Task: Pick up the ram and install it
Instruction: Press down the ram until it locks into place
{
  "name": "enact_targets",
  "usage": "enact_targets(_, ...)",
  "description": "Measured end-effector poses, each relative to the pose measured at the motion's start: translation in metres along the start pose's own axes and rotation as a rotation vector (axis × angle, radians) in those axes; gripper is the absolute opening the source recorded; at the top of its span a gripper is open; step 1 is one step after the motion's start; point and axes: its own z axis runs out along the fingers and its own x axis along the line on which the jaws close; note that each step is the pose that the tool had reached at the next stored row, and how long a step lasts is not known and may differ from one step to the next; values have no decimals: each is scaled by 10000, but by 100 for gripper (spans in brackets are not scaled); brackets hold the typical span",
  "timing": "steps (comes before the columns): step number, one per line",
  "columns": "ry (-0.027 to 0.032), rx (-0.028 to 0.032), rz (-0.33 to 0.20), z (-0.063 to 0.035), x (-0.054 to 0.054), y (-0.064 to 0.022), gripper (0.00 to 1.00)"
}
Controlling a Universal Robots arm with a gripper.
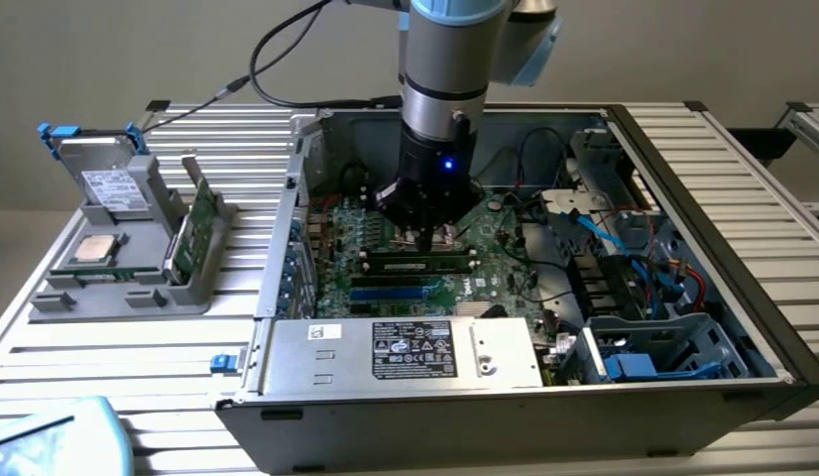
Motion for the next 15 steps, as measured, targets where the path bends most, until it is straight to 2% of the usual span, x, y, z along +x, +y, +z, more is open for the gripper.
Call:
enact_targets(9, -35, -59, 1583, 6, 0, 0, 11)
enact_targets(15, -40, -65, 1699, 6, 0, 0, 11)
